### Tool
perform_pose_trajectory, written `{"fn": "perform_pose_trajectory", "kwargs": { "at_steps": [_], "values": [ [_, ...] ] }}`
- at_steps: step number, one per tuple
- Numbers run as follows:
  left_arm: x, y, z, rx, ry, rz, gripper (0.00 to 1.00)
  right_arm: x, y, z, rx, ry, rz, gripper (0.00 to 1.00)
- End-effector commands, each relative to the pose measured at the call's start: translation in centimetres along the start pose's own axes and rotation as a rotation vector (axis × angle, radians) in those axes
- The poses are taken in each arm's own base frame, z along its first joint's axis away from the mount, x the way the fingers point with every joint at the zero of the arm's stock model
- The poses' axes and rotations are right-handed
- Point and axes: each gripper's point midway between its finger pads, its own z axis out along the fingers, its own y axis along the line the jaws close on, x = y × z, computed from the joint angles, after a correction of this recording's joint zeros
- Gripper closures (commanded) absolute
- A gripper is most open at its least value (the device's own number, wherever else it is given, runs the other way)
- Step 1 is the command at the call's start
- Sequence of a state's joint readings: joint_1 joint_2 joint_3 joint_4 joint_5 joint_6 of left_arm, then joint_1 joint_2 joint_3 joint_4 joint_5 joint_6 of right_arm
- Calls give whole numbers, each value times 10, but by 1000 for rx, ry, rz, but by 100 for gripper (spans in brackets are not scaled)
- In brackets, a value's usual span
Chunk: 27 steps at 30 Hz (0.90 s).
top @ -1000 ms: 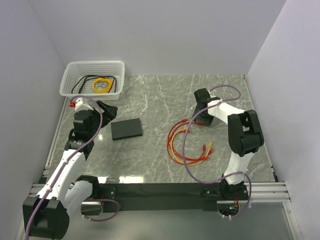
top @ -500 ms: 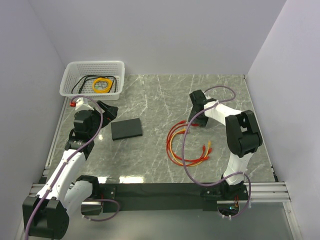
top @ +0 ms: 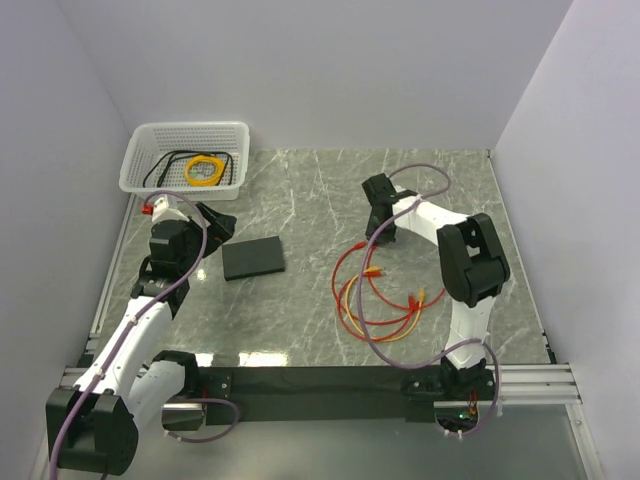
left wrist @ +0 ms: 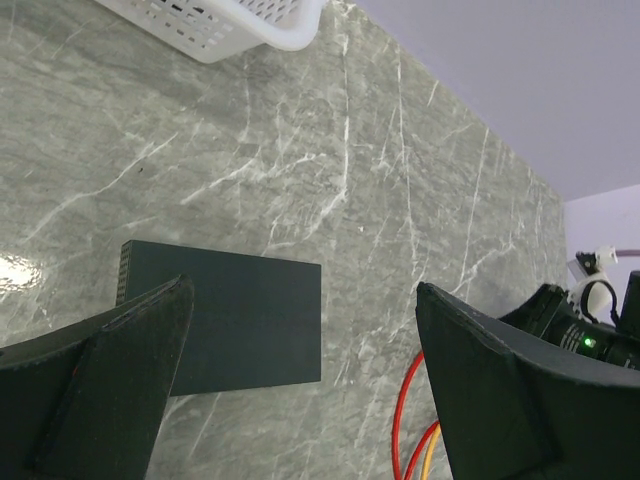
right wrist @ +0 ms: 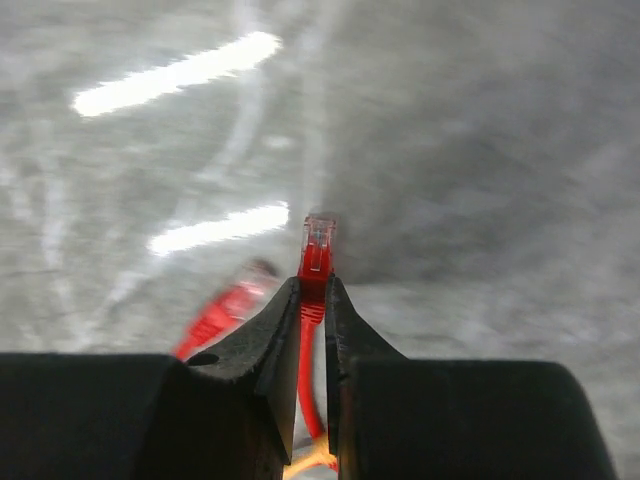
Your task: Insert the plug into the switch port
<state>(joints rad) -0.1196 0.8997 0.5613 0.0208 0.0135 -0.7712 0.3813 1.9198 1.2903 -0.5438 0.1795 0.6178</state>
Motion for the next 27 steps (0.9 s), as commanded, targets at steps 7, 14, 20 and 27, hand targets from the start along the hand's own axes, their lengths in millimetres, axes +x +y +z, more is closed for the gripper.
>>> {"fn": "perform_pose_trajectory", "kwargs": {
  "at_steps": [7,14,20,27],
  "values": [
    [-12,-11,2,7,-14,17,1,11,110,-9,-206,-34,-321,100],
    [-10,-10,2,5,-10,11,1,11,99,-15,-183,-86,-370,68],
    [-6,-7,7,-6,4,3,1,15,94,-30,-210,-92,-376,57],
    [-4,-5,4,-6,2,2,1,32,98,-29,-207,-64,-406,57]
  ]
}}
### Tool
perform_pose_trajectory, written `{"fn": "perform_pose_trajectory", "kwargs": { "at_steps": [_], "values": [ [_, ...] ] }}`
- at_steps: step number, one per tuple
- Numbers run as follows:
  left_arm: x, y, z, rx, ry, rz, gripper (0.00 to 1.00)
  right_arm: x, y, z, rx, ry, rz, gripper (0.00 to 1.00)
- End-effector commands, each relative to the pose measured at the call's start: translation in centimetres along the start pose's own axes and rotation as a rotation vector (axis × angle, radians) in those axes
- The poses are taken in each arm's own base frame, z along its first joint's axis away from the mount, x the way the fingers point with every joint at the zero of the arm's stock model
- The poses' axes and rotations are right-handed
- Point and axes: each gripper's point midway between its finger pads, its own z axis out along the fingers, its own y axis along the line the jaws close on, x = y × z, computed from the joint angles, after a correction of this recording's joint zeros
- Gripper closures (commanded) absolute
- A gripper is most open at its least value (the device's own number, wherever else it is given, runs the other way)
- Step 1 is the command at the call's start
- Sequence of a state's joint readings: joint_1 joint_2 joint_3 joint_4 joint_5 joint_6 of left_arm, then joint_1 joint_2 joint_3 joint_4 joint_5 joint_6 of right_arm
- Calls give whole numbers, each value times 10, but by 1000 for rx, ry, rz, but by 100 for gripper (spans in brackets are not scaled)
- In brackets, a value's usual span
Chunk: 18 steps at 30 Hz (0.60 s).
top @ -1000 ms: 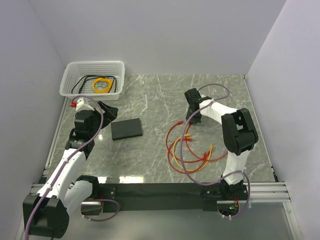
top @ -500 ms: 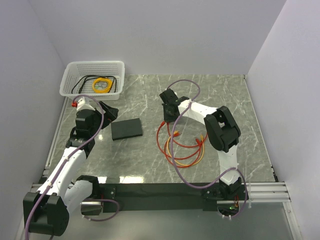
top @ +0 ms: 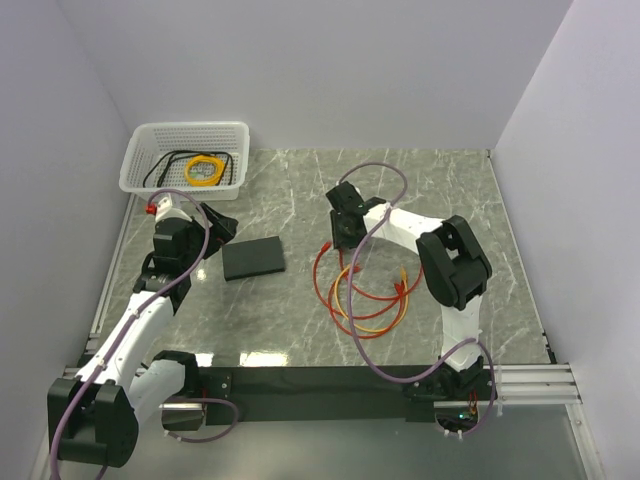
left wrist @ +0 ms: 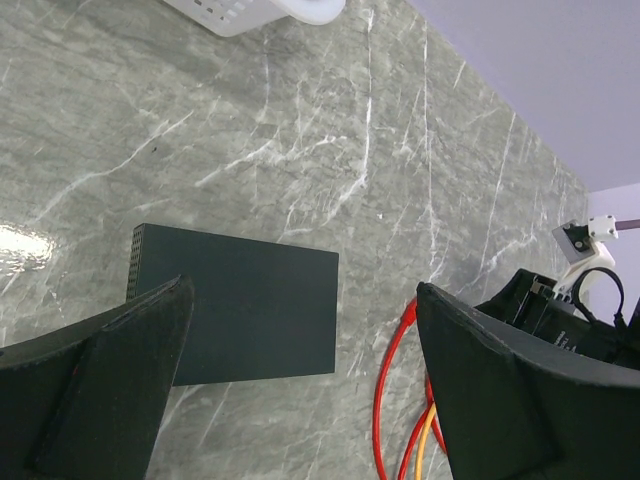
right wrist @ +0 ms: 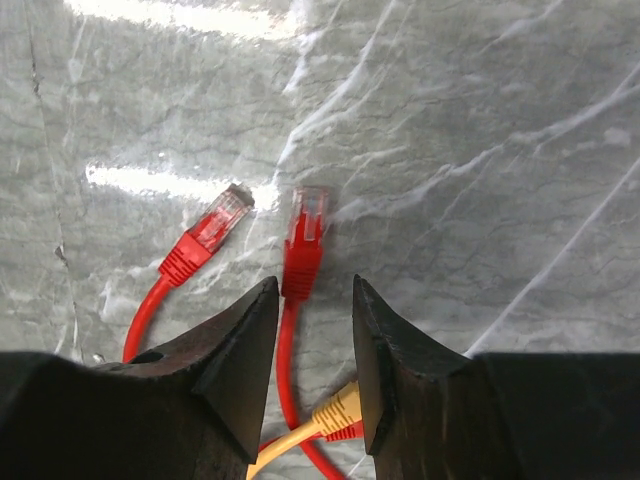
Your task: Insert the plug into the switch port
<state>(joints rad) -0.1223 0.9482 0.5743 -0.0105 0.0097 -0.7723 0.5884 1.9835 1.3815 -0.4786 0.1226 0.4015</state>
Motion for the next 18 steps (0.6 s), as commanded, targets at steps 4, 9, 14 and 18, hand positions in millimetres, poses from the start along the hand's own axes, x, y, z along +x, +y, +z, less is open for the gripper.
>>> {"fn": "perform_pose_trajectory", "kwargs": {
  "at_steps": [4,9,14,18],
  "values": [
    [-14,-13,-4,37,-42,4,1,0,15,-10,-7,-23,-33,57],
    [-14,-14,-4,37,-43,9,1,6,10,-1,34,0,-19,64],
    [-14,-13,-5,39,-45,11,1,8,4,0,73,0,-4,66],
    [-13,-12,-4,34,-40,10,1,10,2,1,79,2,7,67]
  ]
}}
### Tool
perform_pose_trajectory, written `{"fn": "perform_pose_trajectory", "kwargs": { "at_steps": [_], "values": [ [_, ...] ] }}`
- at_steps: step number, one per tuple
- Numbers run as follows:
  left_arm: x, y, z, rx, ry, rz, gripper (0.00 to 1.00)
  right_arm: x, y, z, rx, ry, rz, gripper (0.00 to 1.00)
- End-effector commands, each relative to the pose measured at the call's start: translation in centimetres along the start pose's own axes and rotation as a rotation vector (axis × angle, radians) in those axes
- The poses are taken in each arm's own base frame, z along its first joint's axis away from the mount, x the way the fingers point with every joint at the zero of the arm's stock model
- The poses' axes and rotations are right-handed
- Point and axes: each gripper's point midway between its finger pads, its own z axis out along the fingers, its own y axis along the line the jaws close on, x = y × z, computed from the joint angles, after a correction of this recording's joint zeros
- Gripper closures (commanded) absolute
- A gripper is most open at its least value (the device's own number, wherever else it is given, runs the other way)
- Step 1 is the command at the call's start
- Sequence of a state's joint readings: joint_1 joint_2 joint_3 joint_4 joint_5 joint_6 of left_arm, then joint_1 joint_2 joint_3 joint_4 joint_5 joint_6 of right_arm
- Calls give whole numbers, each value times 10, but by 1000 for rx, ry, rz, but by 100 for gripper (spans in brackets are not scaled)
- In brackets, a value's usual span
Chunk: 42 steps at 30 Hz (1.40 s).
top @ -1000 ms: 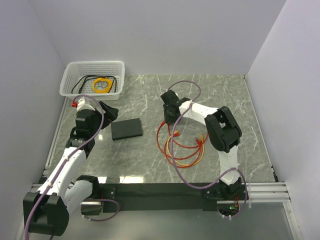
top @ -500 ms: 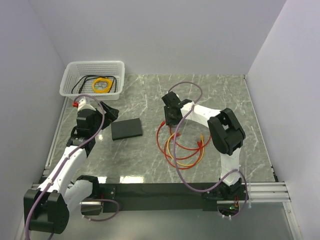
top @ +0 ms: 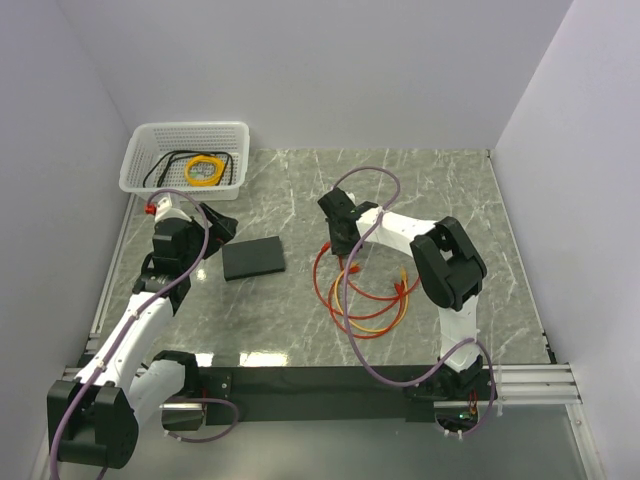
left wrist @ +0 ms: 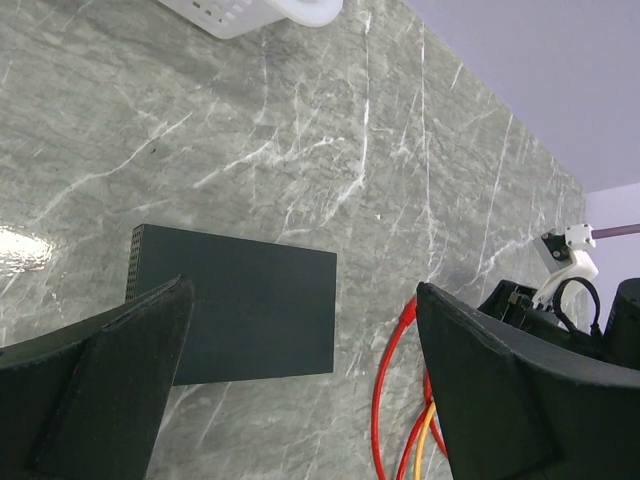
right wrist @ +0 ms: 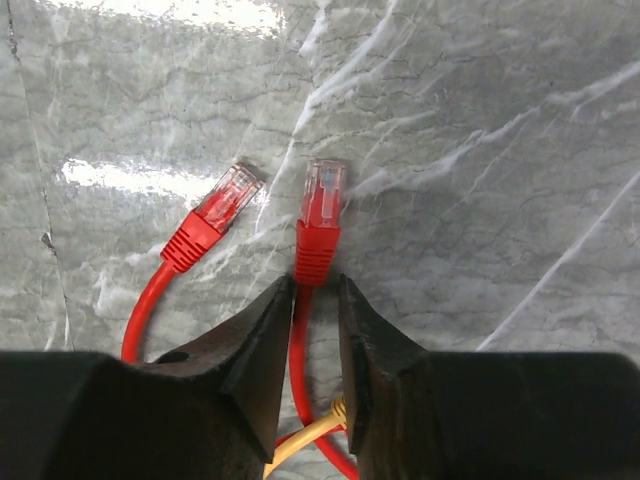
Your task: Insert the plug into the switch port
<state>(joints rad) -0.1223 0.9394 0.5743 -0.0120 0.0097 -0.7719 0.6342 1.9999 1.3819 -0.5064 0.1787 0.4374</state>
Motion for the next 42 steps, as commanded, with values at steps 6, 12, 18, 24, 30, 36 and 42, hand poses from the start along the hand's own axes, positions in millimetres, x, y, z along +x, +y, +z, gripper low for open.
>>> {"fn": "perform_pose_trajectory", "kwargs": {
  "at_steps": [6,12,18,24,30,36,42],
  "values": [
    [-11,-11,-1,28,-33,8,1,-1,6,6,-23,-1,24,95],
    [-13,-14,2,30,-28,-1,1,-81,43,-55,-212,-260,8,100],
    [-20,-27,1,62,-26,-15,1,-175,57,-159,-412,-588,78,100],
    [-26,-33,-4,70,-26,1,1,-198,62,-260,-638,-858,36,100],
    [-20,-66,-12,261,-3,15,1,-170,55,-339,-784,-1087,-114,100],
    [-31,-117,-33,544,-44,14,1,-128,58,-338,-859,-1058,-225,100],
    [-35,-167,-59,756,-33,52,7,-102,61,-318,-887,-974,-250,100]
  ]
}}
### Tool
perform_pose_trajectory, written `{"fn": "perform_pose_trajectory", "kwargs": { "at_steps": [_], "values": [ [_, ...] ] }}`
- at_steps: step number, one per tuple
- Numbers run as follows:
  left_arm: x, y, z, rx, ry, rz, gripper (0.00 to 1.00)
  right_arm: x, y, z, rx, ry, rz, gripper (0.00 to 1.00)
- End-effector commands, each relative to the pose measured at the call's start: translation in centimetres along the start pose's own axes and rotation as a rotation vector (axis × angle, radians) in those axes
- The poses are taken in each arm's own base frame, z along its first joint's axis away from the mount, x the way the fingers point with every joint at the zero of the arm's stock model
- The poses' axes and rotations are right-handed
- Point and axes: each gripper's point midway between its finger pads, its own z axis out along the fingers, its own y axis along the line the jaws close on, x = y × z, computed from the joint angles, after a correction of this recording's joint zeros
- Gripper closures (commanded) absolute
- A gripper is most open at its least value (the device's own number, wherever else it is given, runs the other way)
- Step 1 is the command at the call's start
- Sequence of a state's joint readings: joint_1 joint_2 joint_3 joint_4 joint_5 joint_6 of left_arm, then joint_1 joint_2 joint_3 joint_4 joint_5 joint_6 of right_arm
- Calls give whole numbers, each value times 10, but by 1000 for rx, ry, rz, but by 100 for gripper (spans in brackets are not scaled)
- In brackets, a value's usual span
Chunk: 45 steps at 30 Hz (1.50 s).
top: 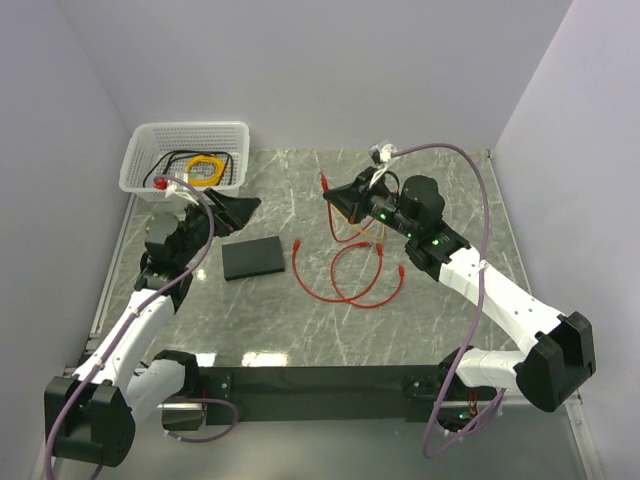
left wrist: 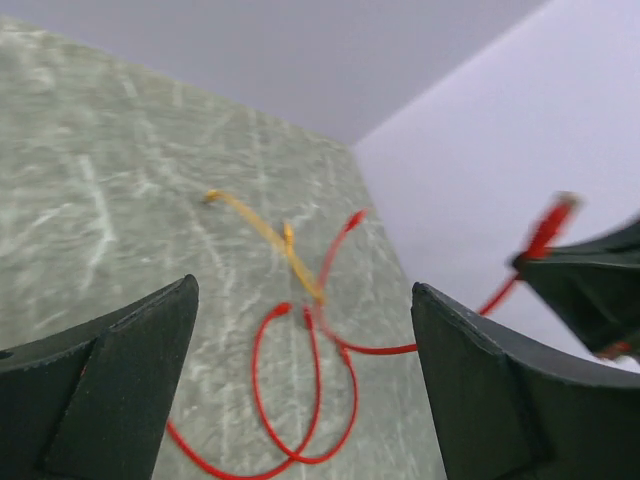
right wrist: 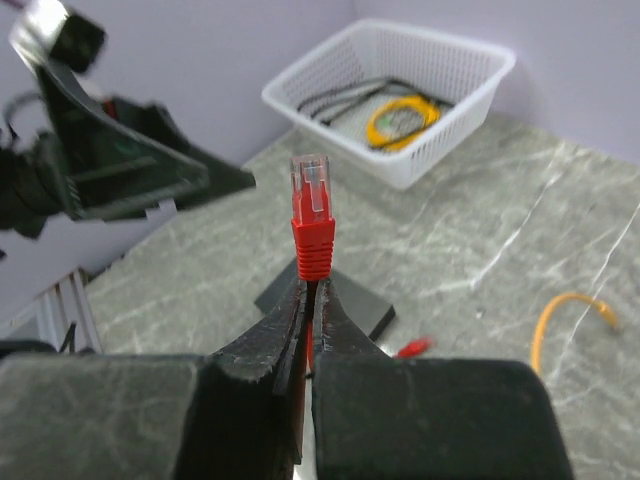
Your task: Insert the plug into the switch port
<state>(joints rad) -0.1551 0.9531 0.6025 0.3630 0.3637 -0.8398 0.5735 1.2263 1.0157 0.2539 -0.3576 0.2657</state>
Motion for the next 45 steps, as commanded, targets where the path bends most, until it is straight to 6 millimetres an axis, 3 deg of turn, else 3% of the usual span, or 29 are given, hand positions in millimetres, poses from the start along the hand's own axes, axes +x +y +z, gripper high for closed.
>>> {"fn": "perform_pose_trajectory", "kwargs": {
  "at_steps": [1,8,11,12,14,19,28,36,40,45],
  "values": [
    [-14,-63,0,229,-14,51,7,-6,17,-5,-73,-15,-48,100],
    [-8,-108,10,287,10,88,11,14,28,3,-87,62,-80,100],
    [-10,-114,11,293,13,88,15,19,36,8,-78,79,-120,100],
    [-11,-116,10,297,10,89,16,31,44,9,-69,121,-132,100],
    [-12,-115,11,282,8,87,18,38,33,14,32,159,-196,100],
    [-4,-109,17,271,40,98,25,57,36,24,70,202,-228,100],
    [16,-93,28,204,95,108,30,53,34,29,91,200,-237,100],
    [32,-84,50,167,149,98,37,55,38,30,82,203,-227,100],
    [35,-86,55,165,151,99,46,53,38,27,89,199,-226,100],
    [40,-82,58,149,165,94,71,51,36,25,104,188,-220,100]
  ]
}}
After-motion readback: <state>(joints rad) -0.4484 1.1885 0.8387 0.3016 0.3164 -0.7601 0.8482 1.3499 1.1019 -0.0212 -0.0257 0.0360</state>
